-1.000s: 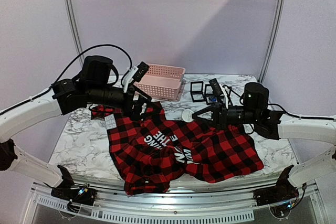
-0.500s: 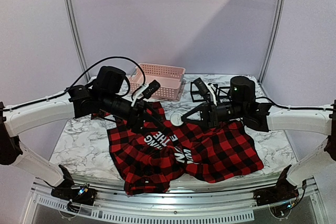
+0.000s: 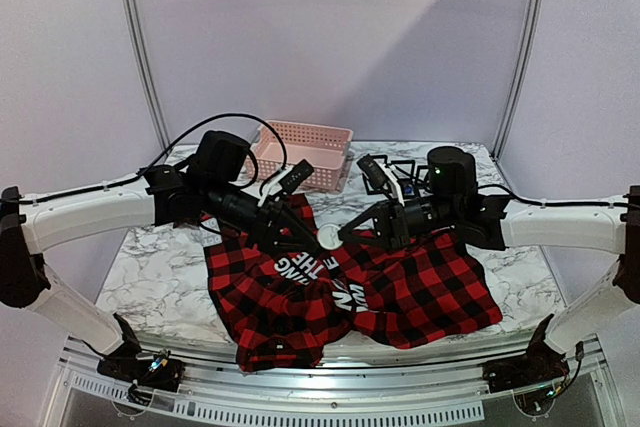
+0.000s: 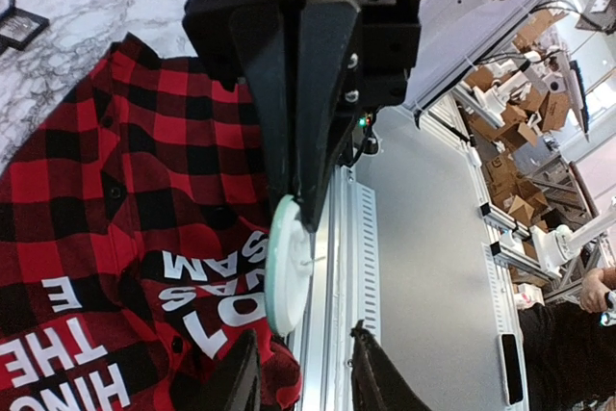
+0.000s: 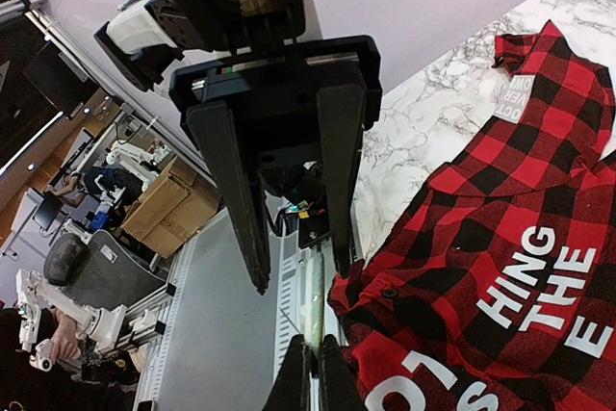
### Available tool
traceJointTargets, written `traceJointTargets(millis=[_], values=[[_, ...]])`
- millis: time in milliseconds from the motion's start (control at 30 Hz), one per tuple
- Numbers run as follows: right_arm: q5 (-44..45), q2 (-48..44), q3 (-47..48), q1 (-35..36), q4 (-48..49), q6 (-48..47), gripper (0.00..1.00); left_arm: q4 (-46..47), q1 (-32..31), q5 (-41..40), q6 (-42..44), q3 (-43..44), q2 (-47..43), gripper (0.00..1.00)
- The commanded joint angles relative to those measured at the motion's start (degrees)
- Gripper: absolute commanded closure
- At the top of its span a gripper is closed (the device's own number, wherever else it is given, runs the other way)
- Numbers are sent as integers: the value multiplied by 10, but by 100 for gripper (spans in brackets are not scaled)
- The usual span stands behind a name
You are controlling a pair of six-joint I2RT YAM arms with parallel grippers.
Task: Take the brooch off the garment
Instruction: Pass from the right arm to the left
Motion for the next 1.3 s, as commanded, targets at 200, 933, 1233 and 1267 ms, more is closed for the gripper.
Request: traceJointTargets(millis=[200, 933, 1233, 1267], values=[[-11, 15, 18, 15, -3, -1, 100, -7, 1, -10, 2, 6, 11, 73], [-16, 28, 30, 23, -15, -9, 100, 4, -2, 9, -7, 5, 15, 91], [2, 28, 32, 25, -25, -16, 100, 5, -12, 19, -8, 5, 17, 100], [10, 26, 31, 25, -24, -17, 98, 8, -12, 17, -9, 3, 16, 100]])
